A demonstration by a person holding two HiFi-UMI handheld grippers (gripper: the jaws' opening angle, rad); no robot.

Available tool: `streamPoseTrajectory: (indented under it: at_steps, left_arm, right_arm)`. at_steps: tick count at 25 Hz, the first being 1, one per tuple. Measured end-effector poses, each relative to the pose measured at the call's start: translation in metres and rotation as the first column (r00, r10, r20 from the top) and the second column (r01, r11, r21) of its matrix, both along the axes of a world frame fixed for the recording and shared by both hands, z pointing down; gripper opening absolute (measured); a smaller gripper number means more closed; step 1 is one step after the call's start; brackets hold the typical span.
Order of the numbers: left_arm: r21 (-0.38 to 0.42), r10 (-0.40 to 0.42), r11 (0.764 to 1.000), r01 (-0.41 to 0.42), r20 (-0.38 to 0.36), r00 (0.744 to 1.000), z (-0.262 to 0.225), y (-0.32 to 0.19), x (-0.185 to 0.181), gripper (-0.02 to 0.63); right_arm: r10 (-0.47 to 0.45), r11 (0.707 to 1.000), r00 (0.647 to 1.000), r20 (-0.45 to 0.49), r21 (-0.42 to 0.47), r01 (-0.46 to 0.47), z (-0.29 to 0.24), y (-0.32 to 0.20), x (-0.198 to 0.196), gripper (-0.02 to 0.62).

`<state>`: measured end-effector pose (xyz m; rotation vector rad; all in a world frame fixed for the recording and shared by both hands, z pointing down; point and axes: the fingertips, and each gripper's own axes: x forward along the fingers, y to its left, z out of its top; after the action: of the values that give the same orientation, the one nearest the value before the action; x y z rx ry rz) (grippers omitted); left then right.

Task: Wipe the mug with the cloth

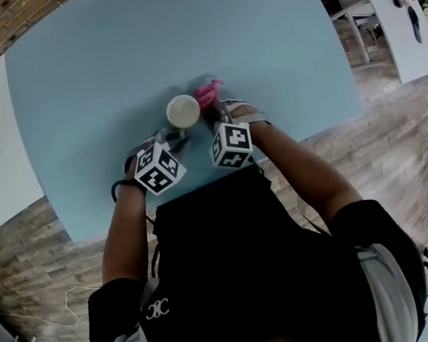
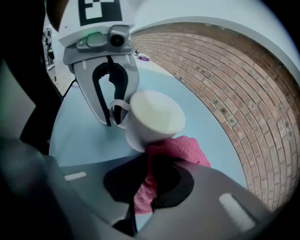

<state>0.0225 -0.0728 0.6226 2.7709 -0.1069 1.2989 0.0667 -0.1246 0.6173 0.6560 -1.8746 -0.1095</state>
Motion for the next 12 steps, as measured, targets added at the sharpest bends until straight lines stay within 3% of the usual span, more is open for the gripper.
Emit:
streamPoseTrajectory:
  at_steps: [8,12]
  left_arm:
    - [0.002,0.0,1.0,0.0,0.004,1.0,0.0,-0.001,-0.001,0.031]
    - [0.011,0.037,0.999,-0.037,0.018,0.999,0.0,0.0,-0.001,0.028]
  right_arm:
    - [-0.14,0.989,0.989,0.044,-0.042,0.142,-0.004,0.043,-0.029,0.037]
    - [-0.11,0.989,0.987,0.114,-0.086,0.121,-0.006,0.041,-0.027,0.037]
